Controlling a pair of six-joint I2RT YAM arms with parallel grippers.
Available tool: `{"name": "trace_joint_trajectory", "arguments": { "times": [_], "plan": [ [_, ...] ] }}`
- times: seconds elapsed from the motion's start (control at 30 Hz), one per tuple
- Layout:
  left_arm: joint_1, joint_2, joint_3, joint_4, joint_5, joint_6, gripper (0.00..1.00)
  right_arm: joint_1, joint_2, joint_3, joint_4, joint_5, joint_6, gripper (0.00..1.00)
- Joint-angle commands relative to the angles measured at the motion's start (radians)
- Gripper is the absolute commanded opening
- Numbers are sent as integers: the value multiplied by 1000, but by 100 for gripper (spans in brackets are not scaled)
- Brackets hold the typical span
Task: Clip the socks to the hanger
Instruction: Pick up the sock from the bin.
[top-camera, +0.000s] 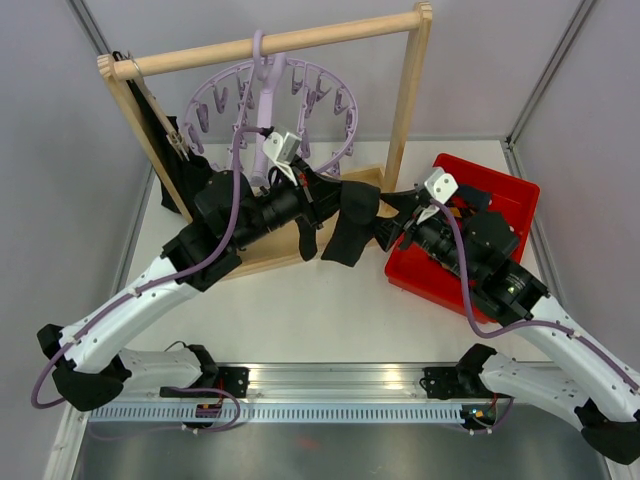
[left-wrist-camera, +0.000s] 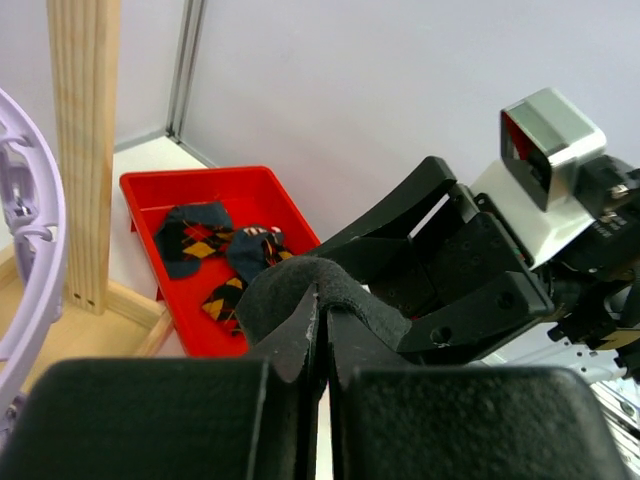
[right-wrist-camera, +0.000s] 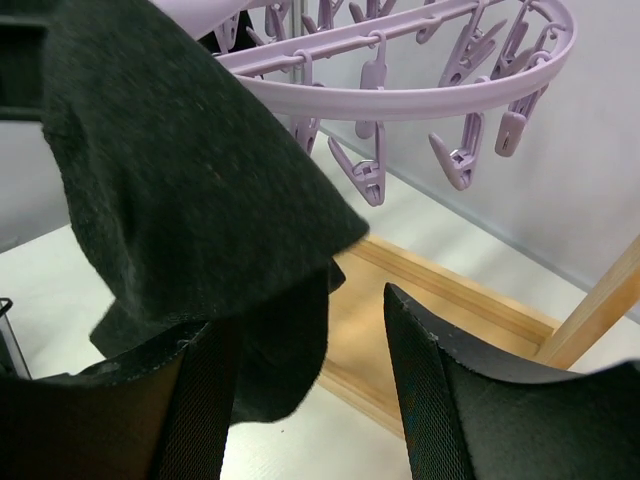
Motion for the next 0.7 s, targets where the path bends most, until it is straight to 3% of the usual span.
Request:
{"name": "trace_joint_trajectory", "arguments": {
  "times": [0.0, 0.67],
  "plan": [
    [10, 6, 29, 12, 37, -43, 2, 37, -3, 11, 51, 111, -32, 64],
    [10, -28, -25, -77, 36, -14, 2, 56, -62, 17, 89, 162, -52, 65]
  ]
}}
